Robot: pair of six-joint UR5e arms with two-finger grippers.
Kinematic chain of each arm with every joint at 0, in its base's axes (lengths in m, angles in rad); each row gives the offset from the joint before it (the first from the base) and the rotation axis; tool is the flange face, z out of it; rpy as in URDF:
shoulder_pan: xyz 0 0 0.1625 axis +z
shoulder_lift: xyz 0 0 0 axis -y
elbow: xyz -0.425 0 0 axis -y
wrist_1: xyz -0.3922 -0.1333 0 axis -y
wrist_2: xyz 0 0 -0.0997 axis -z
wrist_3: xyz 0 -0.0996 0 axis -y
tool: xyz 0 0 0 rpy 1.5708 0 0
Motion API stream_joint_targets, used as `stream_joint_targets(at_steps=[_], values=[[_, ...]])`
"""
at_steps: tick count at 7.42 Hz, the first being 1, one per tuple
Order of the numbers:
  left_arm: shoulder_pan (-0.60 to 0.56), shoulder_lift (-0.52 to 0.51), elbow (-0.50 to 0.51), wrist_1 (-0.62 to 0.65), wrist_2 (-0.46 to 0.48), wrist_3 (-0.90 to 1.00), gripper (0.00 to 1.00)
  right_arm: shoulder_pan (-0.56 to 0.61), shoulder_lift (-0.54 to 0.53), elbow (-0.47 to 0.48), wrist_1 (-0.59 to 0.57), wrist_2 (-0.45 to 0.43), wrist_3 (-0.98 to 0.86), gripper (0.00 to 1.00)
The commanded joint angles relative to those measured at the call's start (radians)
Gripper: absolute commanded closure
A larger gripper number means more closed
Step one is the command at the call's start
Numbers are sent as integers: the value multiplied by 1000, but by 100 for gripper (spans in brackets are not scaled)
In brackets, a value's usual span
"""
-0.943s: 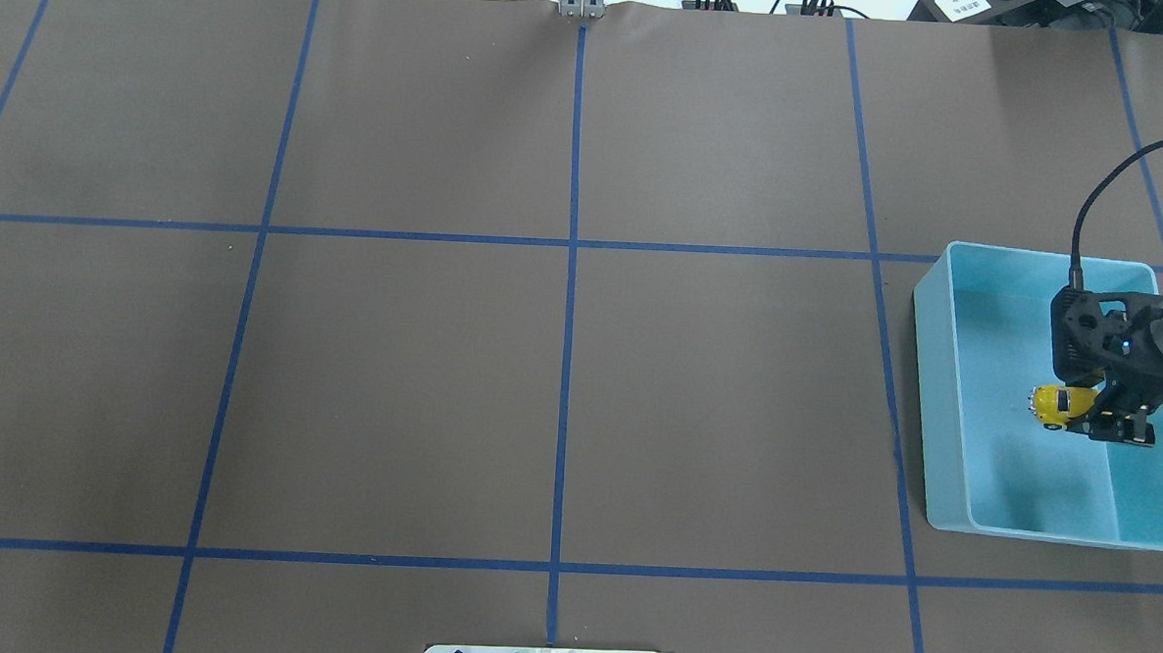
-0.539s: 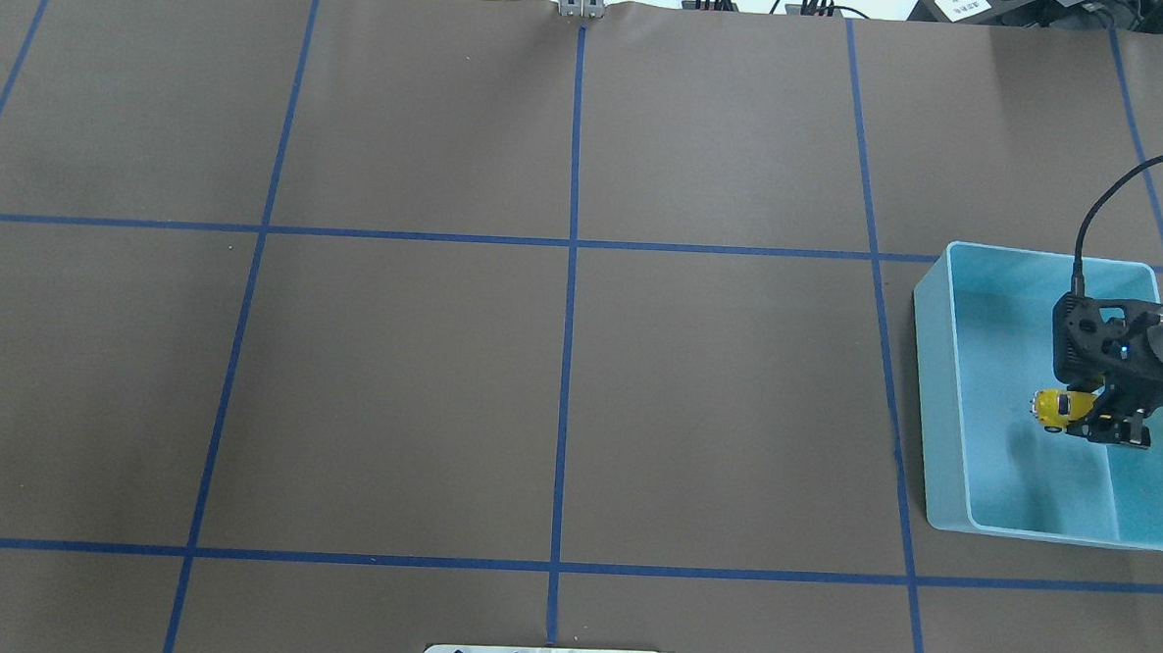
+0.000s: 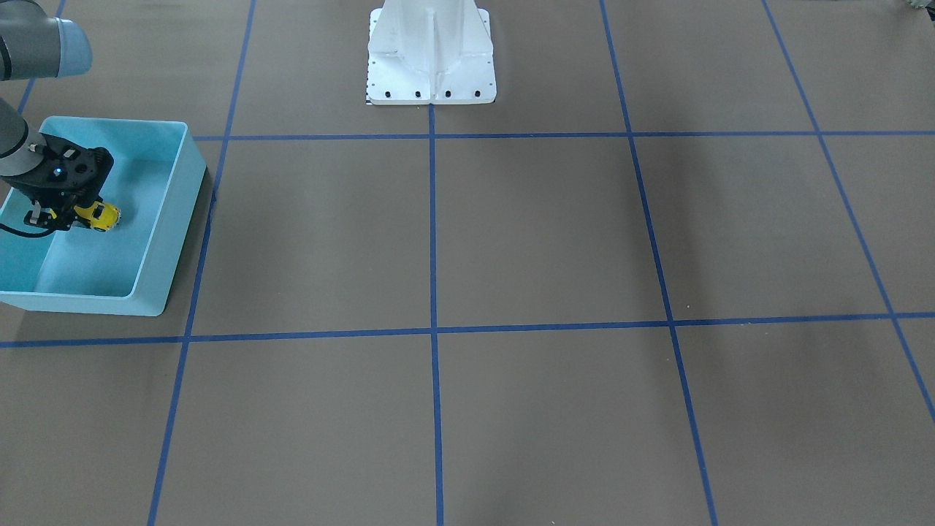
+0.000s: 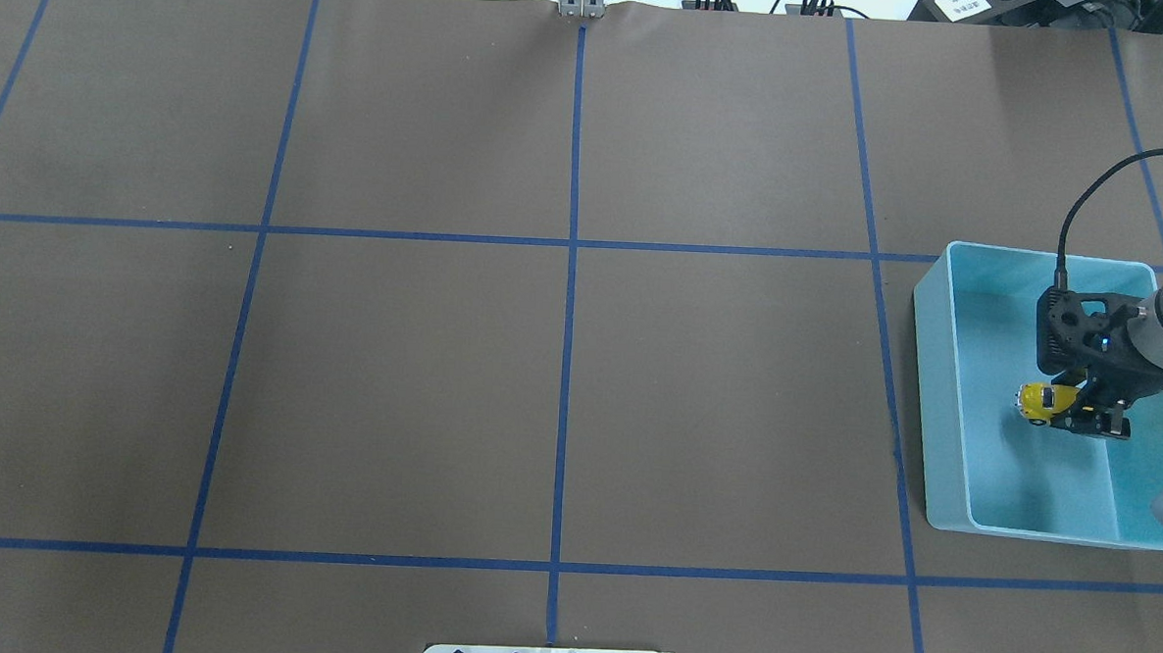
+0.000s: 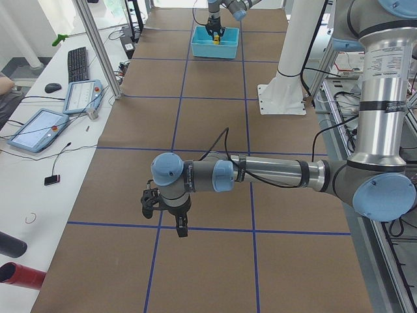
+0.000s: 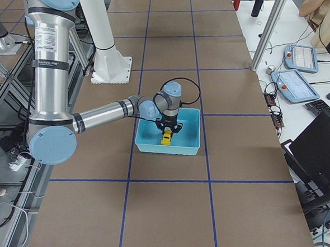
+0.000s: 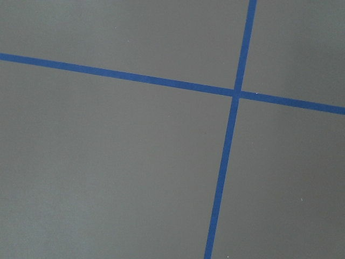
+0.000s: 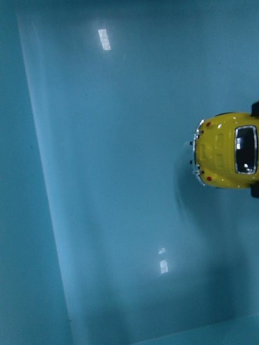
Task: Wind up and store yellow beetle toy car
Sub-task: 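Open the right gripper and withdraw it from the bin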
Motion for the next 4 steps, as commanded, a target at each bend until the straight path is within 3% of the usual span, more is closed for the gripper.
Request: stream_joint_targets(at_steps=[1, 3, 4], values=[[-1, 1, 1, 0, 0, 0, 0, -3, 4, -9, 2, 13, 18, 1], [1, 1, 1, 0, 0, 0, 0, 2, 4, 29, -9, 69, 21, 1], [-1, 1, 1, 0, 0, 0, 0, 72, -21, 81, -13, 130, 22, 0]])
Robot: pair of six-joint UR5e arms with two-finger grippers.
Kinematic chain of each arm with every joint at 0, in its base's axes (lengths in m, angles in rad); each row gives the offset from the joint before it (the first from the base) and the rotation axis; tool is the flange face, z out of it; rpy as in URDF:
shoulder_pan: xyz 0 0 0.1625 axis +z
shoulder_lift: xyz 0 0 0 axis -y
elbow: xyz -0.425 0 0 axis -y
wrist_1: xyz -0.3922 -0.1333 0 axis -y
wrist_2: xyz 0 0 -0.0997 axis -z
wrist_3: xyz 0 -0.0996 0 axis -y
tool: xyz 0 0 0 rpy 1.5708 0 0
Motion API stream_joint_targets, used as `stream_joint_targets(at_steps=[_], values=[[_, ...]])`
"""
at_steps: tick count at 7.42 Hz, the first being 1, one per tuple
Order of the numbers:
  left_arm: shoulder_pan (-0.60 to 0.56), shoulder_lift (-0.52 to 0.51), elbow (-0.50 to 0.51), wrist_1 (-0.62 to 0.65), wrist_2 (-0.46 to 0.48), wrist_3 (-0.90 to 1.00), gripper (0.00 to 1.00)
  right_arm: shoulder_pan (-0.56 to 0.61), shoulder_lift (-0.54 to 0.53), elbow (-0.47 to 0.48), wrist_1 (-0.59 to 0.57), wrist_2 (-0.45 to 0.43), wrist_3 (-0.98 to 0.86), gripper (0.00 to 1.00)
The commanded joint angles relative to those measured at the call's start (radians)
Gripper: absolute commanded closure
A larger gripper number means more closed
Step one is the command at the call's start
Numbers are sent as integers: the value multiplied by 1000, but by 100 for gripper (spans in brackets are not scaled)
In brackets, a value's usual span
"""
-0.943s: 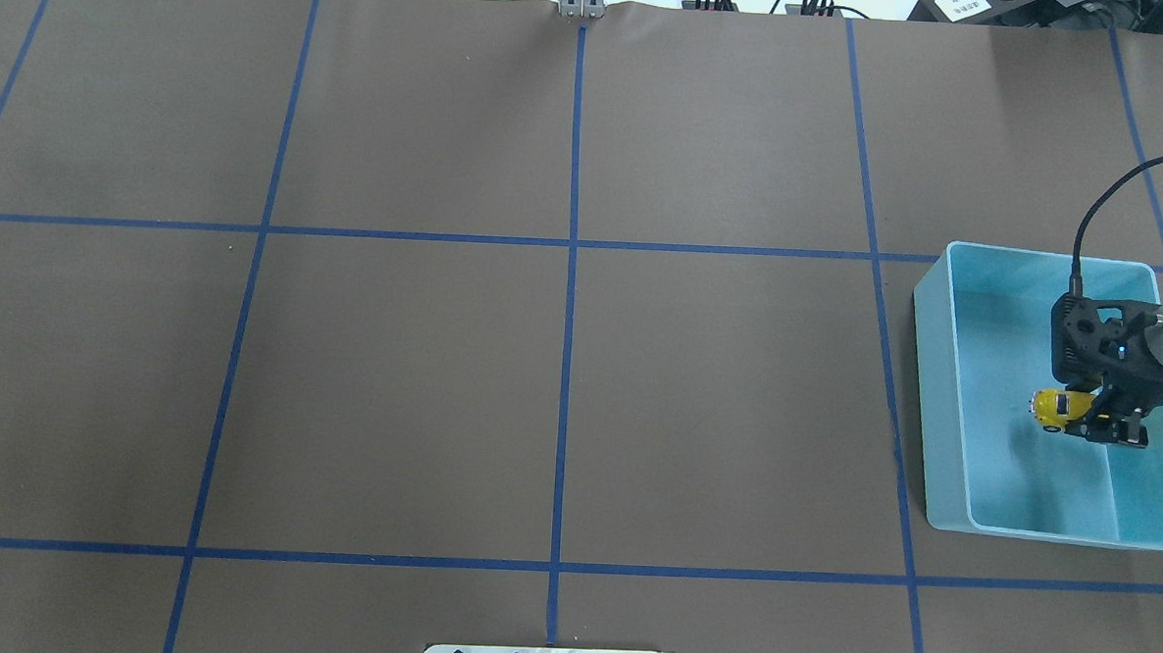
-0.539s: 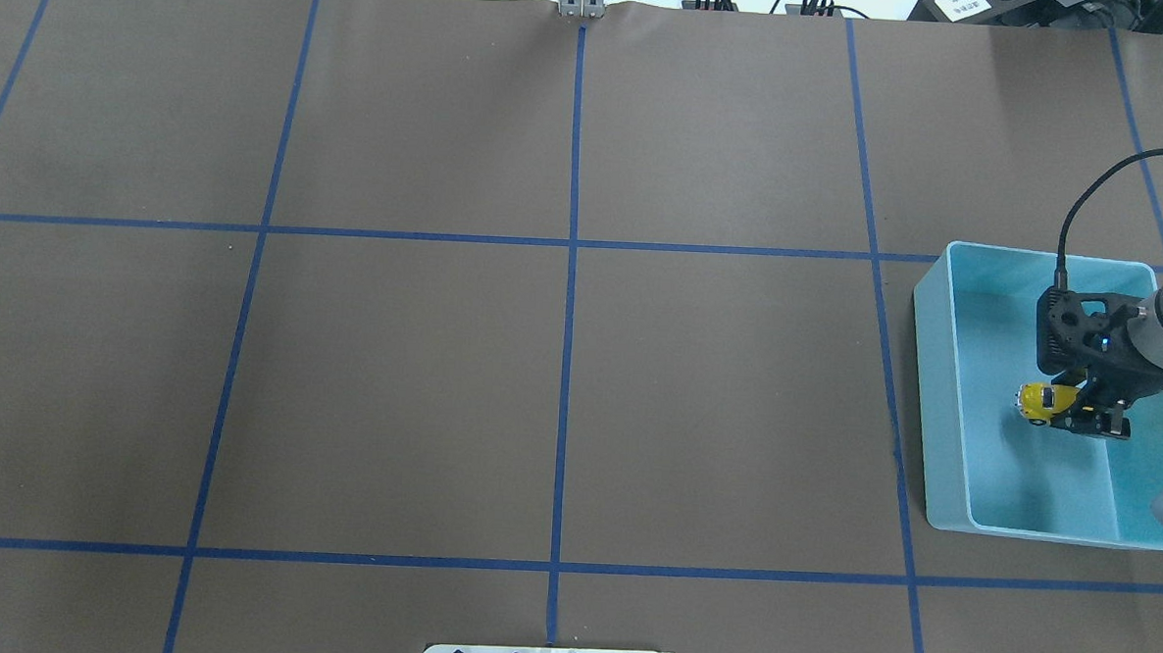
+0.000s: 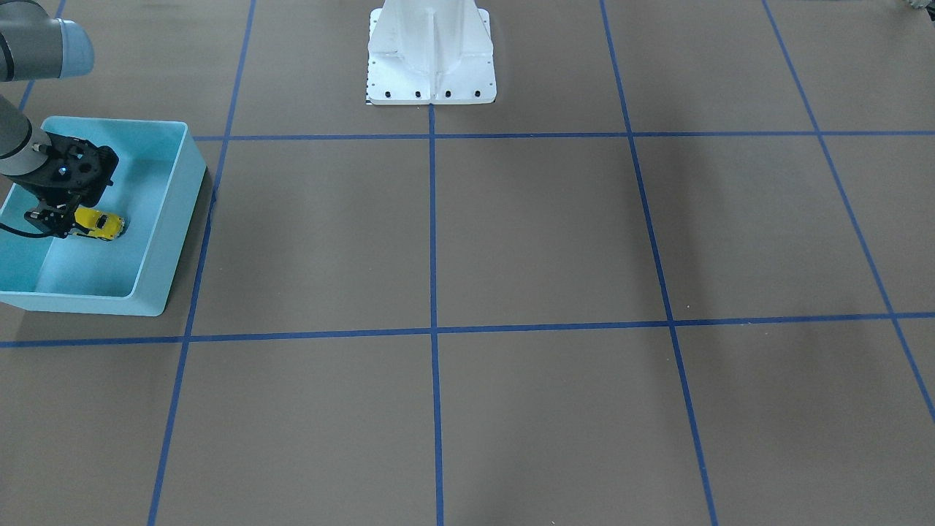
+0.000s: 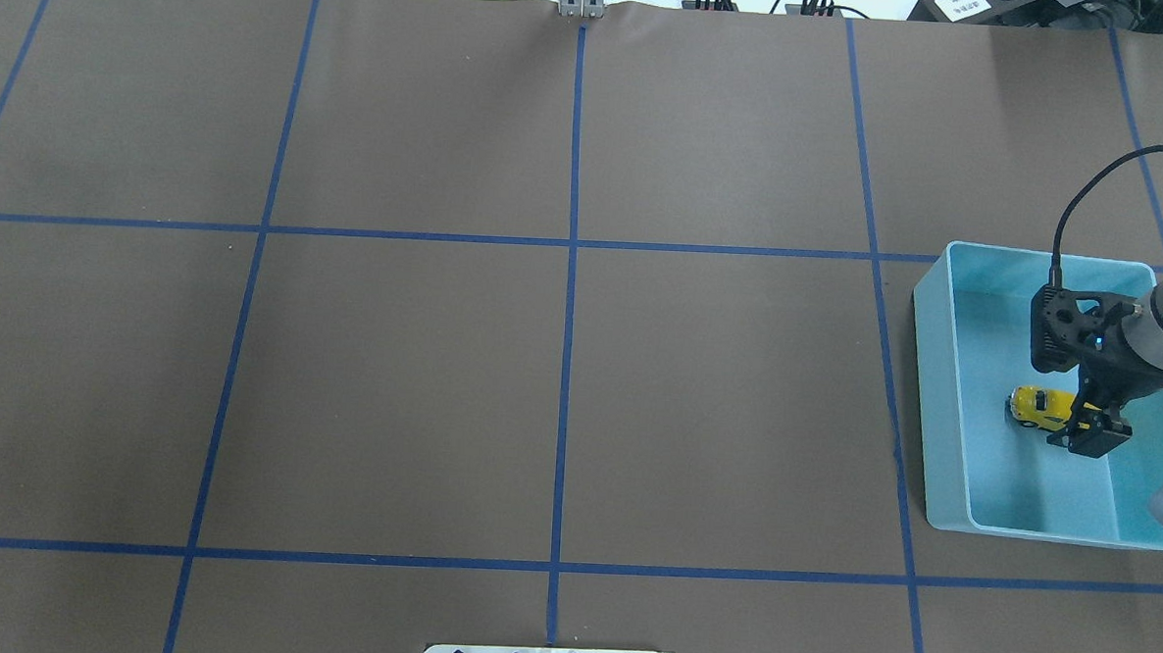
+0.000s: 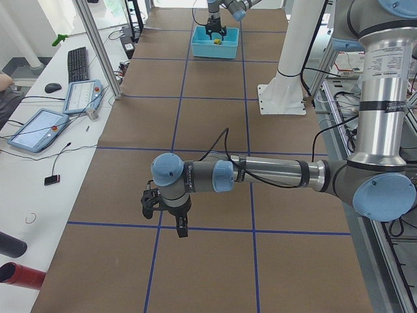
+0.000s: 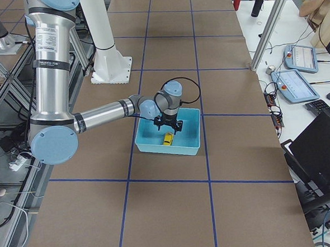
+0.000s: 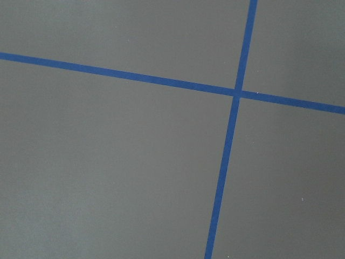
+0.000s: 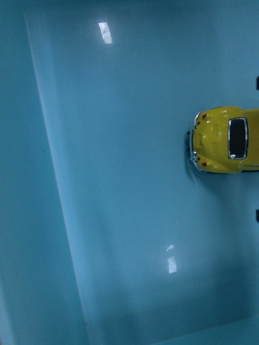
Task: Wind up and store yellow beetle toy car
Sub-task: 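Open the right gripper and withdraw it from the bin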
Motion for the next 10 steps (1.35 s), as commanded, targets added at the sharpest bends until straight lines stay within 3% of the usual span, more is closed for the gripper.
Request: stream_joint_targets(at_steps=[1, 2, 3, 4, 6, 7, 8, 10], values=[[-1, -3, 5, 2, 0, 0, 0, 145, -84, 126, -41, 77, 1, 1], [1, -1, 5, 2, 0, 2, 0, 261, -146, 198, -103, 78, -8, 1], [-1, -3, 3, 2, 0, 0, 0, 399, -156, 208, -183, 88, -14, 1], [-1, -1, 2, 2, 0, 0, 0, 554, -151, 182, -317, 139, -17, 1], [-1, 0, 2, -3, -1, 2, 0, 752, -113, 70, -530, 137, 3, 1], [1, 0, 3, -3, 0, 2, 0, 820, -110, -26, -520, 132, 13, 0], [1, -1, 3, -5, -1, 2, 0, 902, -110, -44, -510, 128, 133, 0], [1, -1, 3, -6, 0, 2, 0, 911, -105, -62, -471, 45, 184, 0]])
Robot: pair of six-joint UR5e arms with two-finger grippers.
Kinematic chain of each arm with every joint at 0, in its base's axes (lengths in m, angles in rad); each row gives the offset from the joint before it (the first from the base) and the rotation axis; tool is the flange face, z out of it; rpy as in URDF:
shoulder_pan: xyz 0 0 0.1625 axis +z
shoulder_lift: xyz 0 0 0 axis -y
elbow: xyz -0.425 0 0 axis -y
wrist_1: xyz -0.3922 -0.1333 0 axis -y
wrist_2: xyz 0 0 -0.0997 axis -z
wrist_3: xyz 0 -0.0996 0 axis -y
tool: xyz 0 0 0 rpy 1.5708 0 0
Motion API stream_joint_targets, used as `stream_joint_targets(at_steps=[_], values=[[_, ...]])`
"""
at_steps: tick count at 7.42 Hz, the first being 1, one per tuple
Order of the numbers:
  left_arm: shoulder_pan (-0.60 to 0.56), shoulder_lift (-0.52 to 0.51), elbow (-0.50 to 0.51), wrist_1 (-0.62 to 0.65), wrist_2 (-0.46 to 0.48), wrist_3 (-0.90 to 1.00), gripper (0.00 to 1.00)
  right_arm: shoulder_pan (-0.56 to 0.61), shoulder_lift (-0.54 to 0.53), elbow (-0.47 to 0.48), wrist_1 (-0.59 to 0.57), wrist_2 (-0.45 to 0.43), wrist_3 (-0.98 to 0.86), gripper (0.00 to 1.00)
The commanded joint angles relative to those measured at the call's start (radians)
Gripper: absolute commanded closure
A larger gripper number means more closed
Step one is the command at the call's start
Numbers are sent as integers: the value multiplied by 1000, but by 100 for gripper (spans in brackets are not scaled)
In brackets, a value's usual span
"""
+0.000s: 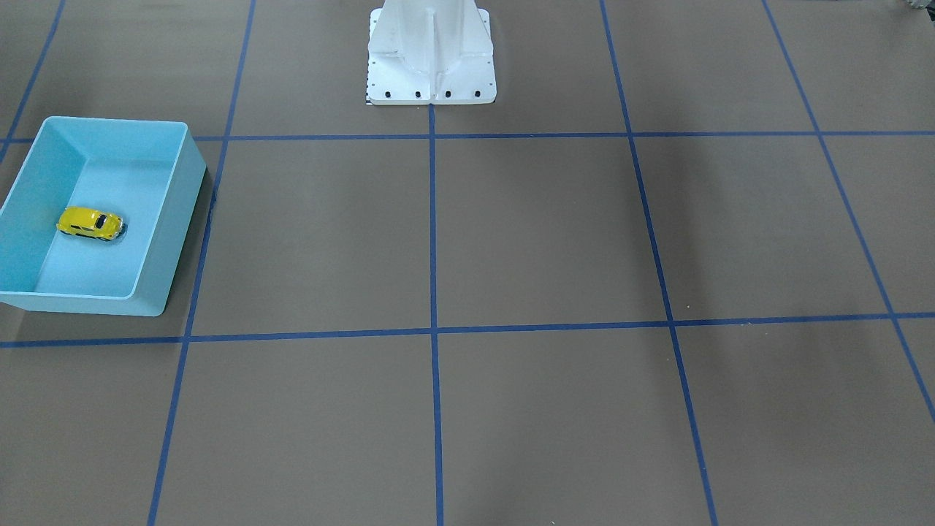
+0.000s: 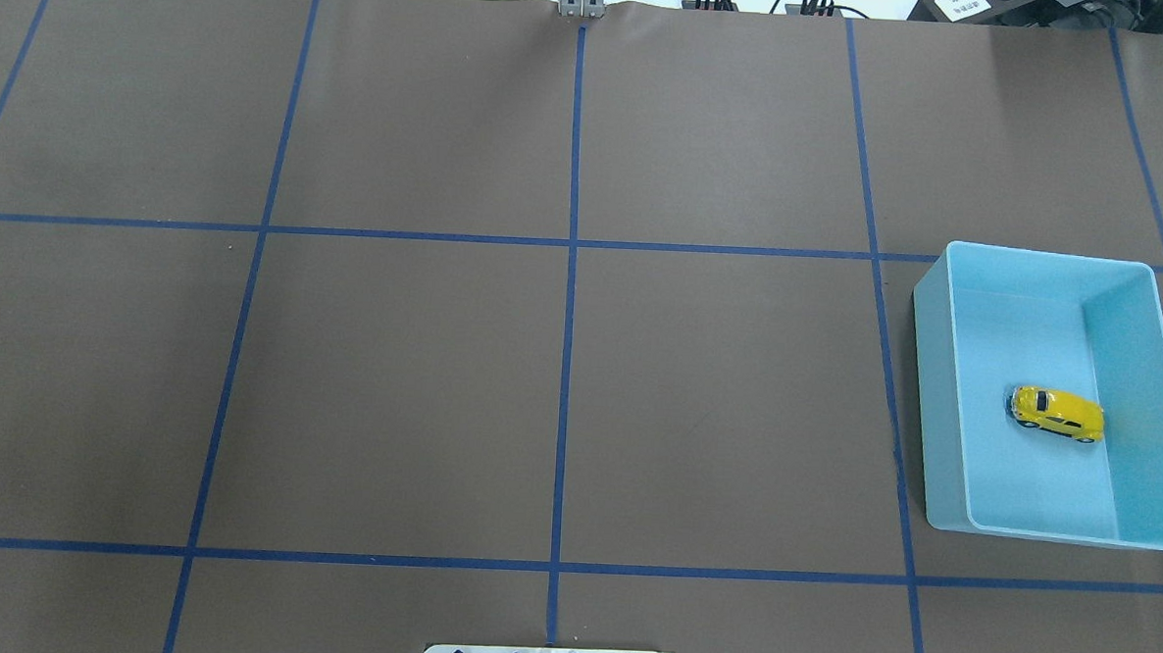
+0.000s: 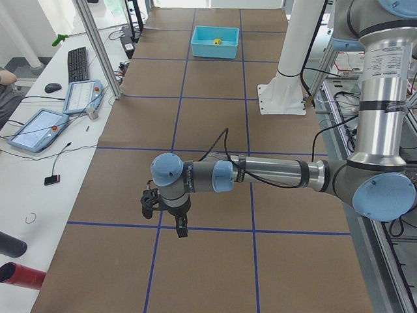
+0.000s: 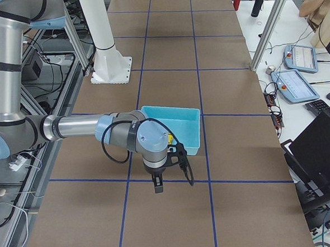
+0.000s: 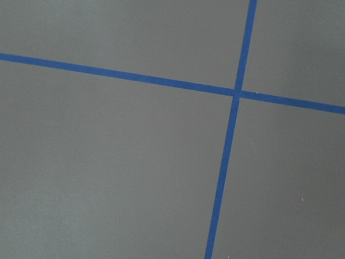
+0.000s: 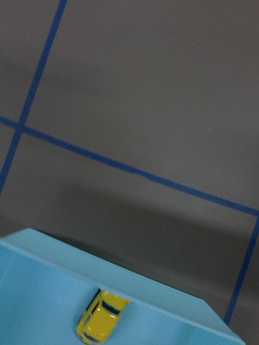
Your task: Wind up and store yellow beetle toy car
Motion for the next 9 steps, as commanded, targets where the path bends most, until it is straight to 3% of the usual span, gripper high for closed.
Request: stream_joint_targets(at_steps=[1, 4, 9], values=[[0, 0, 2, -3, 1, 1, 0, 19, 6, -45, 44, -48, 38, 0], [0, 1, 3, -4, 1, 1, 0, 16, 5, -127, 176, -44, 81, 0], [0, -2, 6, -3, 1, -1, 0, -111, 62, -115, 180, -39, 280, 0]])
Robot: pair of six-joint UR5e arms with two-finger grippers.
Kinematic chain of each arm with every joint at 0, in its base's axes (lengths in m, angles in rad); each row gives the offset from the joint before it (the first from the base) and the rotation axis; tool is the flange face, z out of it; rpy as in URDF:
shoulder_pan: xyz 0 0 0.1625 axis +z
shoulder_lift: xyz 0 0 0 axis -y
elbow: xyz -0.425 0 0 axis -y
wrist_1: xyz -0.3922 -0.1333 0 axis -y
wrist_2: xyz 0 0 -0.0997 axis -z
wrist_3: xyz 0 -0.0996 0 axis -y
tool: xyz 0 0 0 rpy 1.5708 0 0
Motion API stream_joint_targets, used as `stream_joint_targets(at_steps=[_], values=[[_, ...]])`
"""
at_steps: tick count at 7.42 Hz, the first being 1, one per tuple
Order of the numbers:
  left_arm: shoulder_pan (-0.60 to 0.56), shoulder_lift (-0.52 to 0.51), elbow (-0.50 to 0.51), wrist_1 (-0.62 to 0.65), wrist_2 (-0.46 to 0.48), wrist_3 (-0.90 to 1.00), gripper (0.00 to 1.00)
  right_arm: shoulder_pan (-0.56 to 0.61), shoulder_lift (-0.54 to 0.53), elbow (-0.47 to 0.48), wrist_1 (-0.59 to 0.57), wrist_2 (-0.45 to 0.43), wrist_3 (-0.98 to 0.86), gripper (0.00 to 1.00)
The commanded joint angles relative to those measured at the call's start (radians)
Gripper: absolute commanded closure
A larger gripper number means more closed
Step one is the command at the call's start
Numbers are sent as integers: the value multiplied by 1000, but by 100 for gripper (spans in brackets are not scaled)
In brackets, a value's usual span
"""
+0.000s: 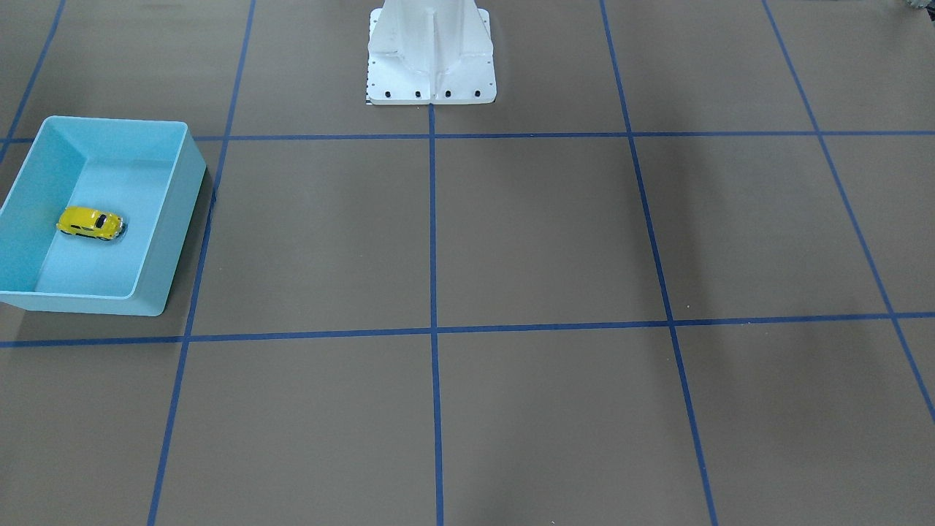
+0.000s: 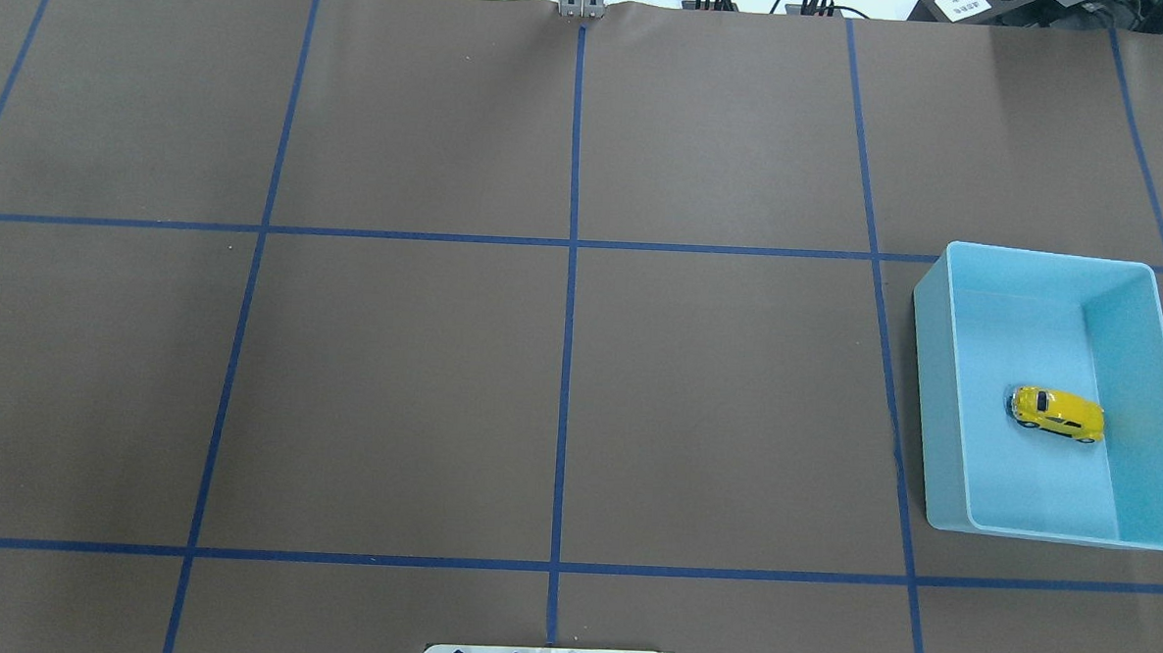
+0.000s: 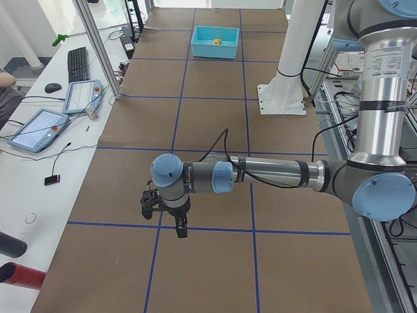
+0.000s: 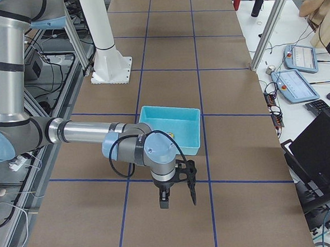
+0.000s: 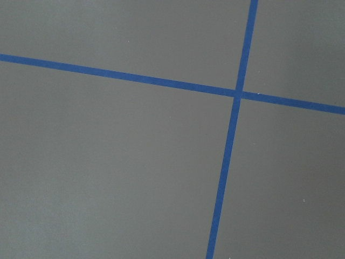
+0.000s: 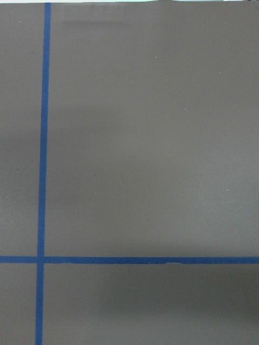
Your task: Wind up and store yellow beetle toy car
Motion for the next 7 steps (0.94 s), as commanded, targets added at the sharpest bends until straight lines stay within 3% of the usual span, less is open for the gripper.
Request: stream_joint_targets(at_steps=[1, 3, 4, 5, 6, 7], values=[[0, 0, -1, 1, 0, -1, 0, -42, 13, 2, 0, 3, 48, 0], [0, 3, -1, 1, 0, -1, 0, -113, 18, 26, -6, 20, 46, 0], [0, 3, -1, 1, 0, -1, 0, -128, 18, 10, -10, 123, 48, 0], [0, 3, -1, 1, 0, -1, 0, -148, 43, -4, -9, 112, 48, 0], [0, 3, -1, 1, 0, -1, 0, -179, 85, -17, -9, -17, 46, 0], [0, 3, -1, 1, 0, -1, 0, -187, 97, -17, -4, -53, 48, 0]])
